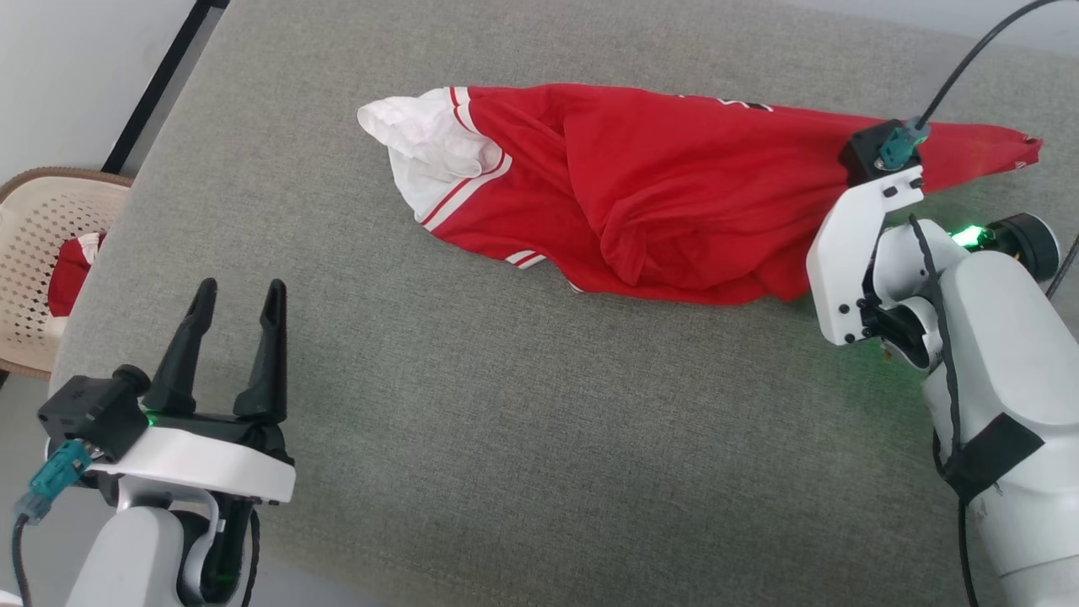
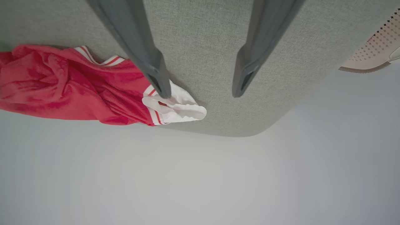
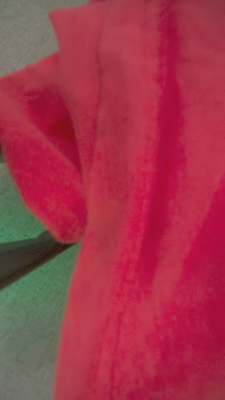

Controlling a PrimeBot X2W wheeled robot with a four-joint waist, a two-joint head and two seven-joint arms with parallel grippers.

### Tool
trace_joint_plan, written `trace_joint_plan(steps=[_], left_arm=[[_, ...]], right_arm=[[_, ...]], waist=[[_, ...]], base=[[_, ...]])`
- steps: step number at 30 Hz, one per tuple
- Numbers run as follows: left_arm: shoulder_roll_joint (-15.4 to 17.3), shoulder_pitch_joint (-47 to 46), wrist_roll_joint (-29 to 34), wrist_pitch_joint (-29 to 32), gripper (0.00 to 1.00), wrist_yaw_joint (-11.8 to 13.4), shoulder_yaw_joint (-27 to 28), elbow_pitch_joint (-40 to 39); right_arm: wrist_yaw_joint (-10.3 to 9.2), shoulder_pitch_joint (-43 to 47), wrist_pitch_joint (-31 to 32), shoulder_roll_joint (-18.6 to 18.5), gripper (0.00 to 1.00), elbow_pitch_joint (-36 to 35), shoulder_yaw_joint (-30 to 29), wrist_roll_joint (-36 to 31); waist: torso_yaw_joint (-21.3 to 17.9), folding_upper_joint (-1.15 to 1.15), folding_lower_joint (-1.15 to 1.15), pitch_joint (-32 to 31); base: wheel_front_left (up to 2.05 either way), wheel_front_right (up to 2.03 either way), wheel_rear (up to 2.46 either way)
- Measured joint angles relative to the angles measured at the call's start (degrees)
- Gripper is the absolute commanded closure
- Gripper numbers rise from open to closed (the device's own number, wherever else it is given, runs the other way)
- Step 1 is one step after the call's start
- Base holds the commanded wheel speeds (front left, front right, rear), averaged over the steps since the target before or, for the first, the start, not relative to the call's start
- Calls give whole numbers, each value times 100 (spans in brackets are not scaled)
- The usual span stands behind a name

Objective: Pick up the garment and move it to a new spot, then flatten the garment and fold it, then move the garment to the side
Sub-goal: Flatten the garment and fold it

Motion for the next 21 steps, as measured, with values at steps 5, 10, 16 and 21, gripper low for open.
trace_joint_plan(steps=[5, 10, 16, 21], left_arm=[[-11, 1, -35, 0, 0, -9, -65, -4], [2, 5, -46, 0, 0, -9, -82, -30], [75, 114, -46, 0, 0, -9, -70, -102], [105, 164, -45, 0, 0, -9, -38, -174]], right_arm=[[2, -65, -81, 22, 100, 78, -8, -56], [13, -73, -268, 31, 100, 120, -46, -158], [5, 198, -666, -177, 100, -205, -396, -335], [7, 520, -699, -218, 100, -749, -723, -312]], waist=[[-12, 0, 0, 37], [-90, 0, 0, 20], [-389, 0, 0, -95], [-630, 0, 0, -170]], base=[[0, 0, 0], [0, 0, 0], [0, 0, 0], [0, 0, 0]])
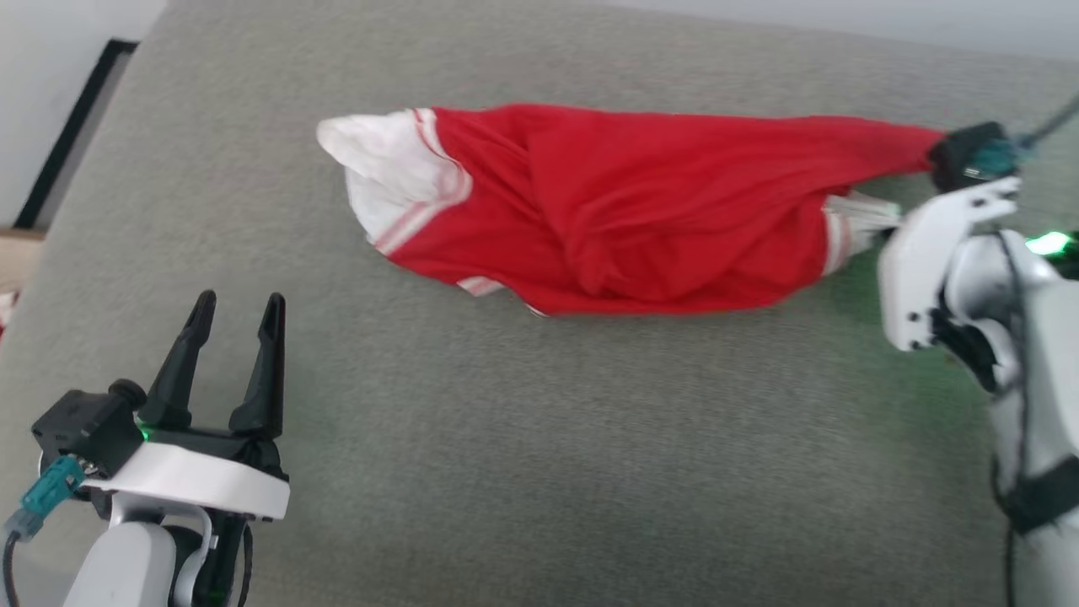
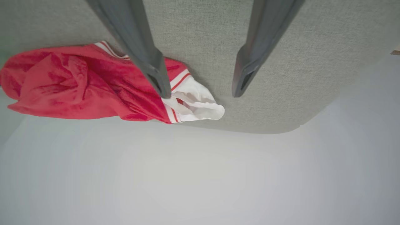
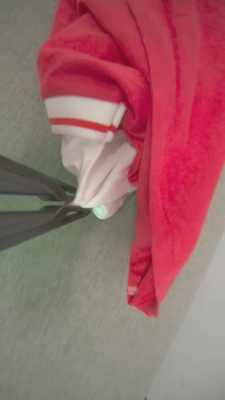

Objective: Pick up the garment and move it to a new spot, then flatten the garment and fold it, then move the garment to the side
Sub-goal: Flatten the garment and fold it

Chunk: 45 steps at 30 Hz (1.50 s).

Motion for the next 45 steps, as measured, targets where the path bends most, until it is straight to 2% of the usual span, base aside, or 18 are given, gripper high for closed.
trace_joint_plan(steps=[4, 12, 17, 23, 33, 37, 45], left_arm=[[53, 65, 13, 0, 0, 0, 12, -56], [70, 124, 24, 0, 0, 0, 30, -163], [66, 140, 11, 0, 0, 0, 16, -175], [-40, 124, -69, 0, 0, 0, -20, -164], [-9, 129, -280, 0, 0, 0, 76, -154], [83, 9, -279, 0, 0, 0, 38, -211], [249, -30, -259, 0, 0, 0, -97, -203]], right_arm=[[-1, 499, 54, -114, 100, -781, -445, -31], [-1, 1603, 323, 11, 100, -2650, -1391, 13], [-5, 1613, 444, 30, 100, -3529, -1701, -15], [-5, 1268, 764, 285, 100, -3805, -1367, 43], [-7, 2576, 727, 979, 100, -4329, -2676, 22], [-7, 3066, 471, 1149, 100, -4332, -2913, 23], [-7, 3450, -27, 1230, 100, -3812, -3106, -35]], waist=[[-237, 0, 0, -88], [-569, 0, 0, -179], [-613, 0, 0, -207], [-563, 0, 0, -181], [-608, 0, 0, 67], [-694, 0, 0, 138], [-860, 0, 0, 102]], base=[[0, 0, 0], [0, 0, 0], [0, 0, 0], [0, 0, 0], [0, 0, 0], [0, 0, 0], [0, 0, 0]])
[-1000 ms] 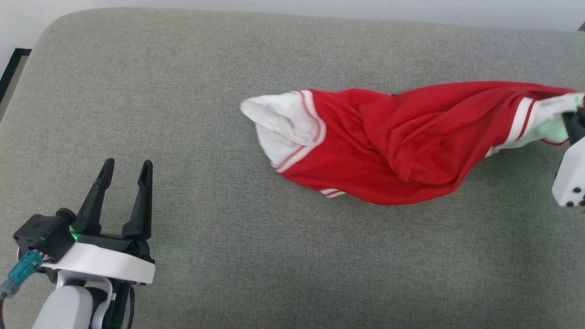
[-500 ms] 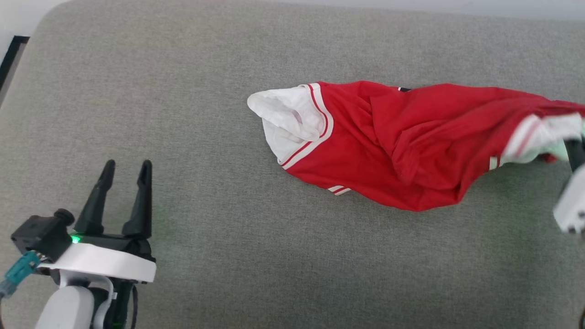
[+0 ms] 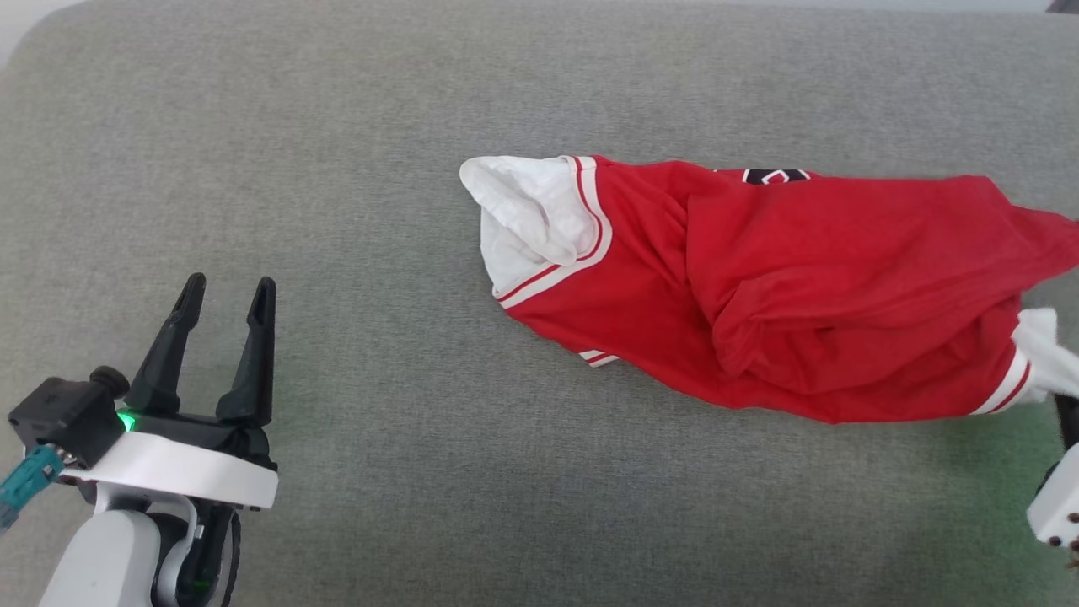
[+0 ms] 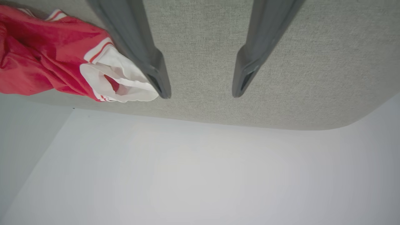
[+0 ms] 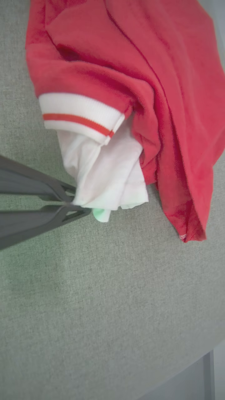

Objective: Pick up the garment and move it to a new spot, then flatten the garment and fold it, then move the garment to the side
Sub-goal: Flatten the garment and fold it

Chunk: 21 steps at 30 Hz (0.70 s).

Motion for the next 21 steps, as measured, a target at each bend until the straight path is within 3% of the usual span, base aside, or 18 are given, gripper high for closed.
trace_joint_plan(steps=[2, 3, 4, 5, 13, 17, 21], left_arm=[[60, -34, 0, 0, 0, 0, -69, -19], [112, -49, 18, 0, 0, 0, -142, -29], [177, -68, 41, 0, 0, 0, -219, -47], [255, -105, 57, 0, 0, 0, -312, -69], [1480, -1276, -2, 247, 0, 0, -1644, -571], [2248, -2360, -330, 790, 0, -5, -2941, -1085], [2605, -3598, -957, 1534, 0, -5, -4479, -1556]], right_arm=[[0, -3, -148, 5, 100, 207, 16, 107], [0, -12, -242, 9, 90, 290, 23, 112], [0, -18, -353, 9, 56, 342, 21, 107], [0, -52, -470, 9, 0, 402, 9, 108], [0, -375, -1425, 7, 0, 561, -100, 29], [0, -498, -1872, 8, 0, 508, -118, 101], [0, -600, -2214, 7, 0, 455, -80, 301]], waist=[[-45, 0, 0, -3], [-65, 0, 0, -5], [-85, 0, 0, -5], [-107, 0, 0, -3], [-414, 0, 0, 63], [-643, 0, 0, 144], [-898, 0, 0, 252]], base=[[0, 0, 0], [0, 0, 0], [0, 0, 0], [0, 0, 0], [0, 0, 0], [0, 0, 0], [0, 0, 0]])
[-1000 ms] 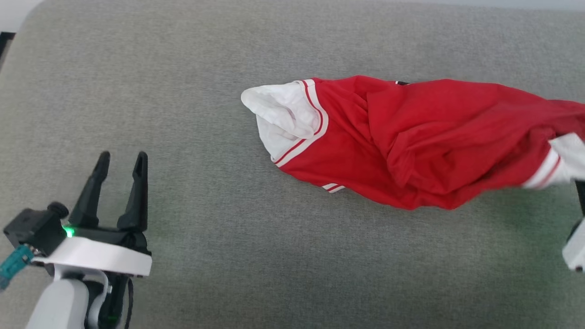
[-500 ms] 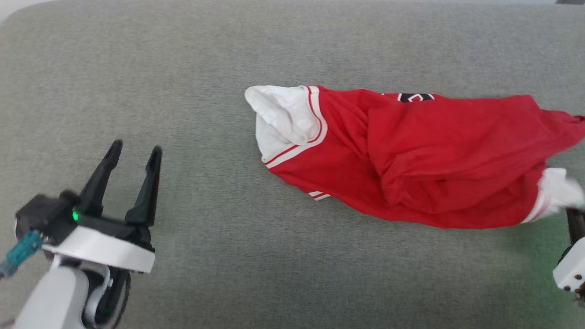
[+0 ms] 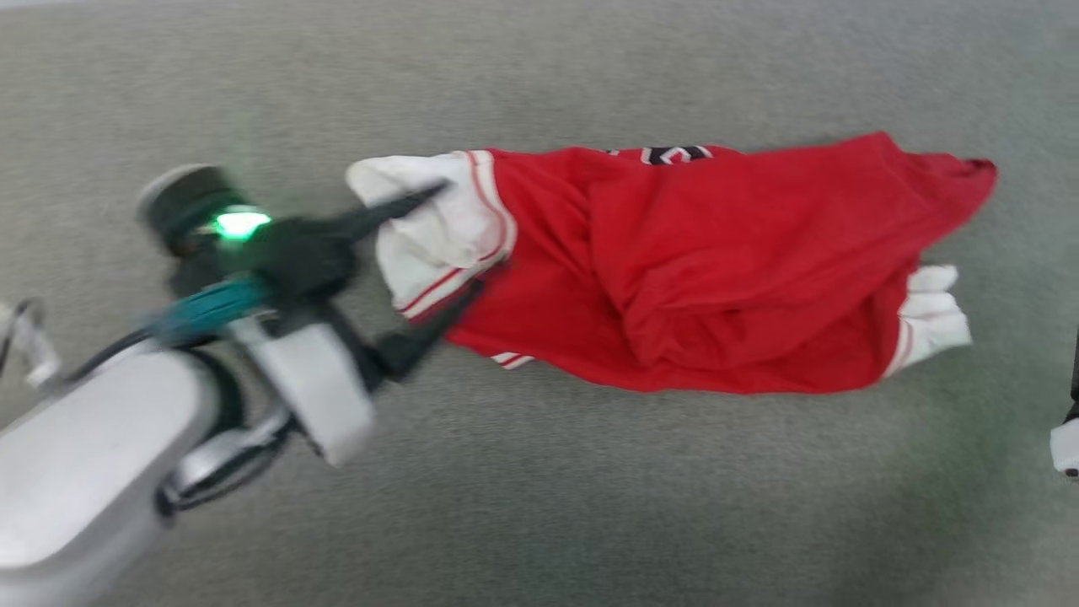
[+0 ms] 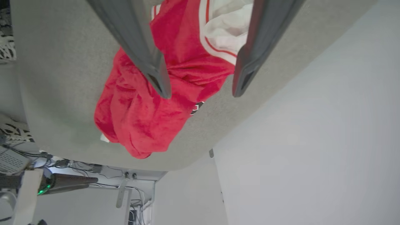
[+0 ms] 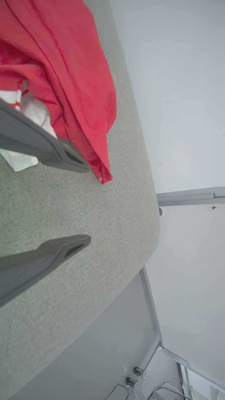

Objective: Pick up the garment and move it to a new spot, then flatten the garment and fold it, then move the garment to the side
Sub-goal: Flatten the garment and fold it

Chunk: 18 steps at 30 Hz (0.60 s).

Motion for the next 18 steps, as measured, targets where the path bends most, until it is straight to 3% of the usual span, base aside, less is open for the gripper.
trace_joint_plan(steps=[2, 6, 11, 18], left_arm=[[11, -614, -413, 424, 0, -1, -777, -129], [-165, -1646, -1183, 1006, 0, -1, -1729, 30], [-490, -2089, -1820, 1480, 0, 0, -2000, 369], [-787, -2009, -1900, 1959, 0, 0, -2053, 878]], right_arm=[[0, -11, -111, -1, 0, -23, 59, 64], [0, -52, -278, -2, 0, -33, 300, 185], [0, -52, -472, 0, 0, 55, 563, 334], [0, -52, -799, 0, 0, 325, 835, 539]], waist=[[-135, 0, 0, 62], [-402, 0, 0, 205], [-677, 0, 0, 358], [-1108, 0, 0, 571]], base=[[0, 0, 0], [0, 0, 0], [0, 0, 0], [0, 0, 0]])
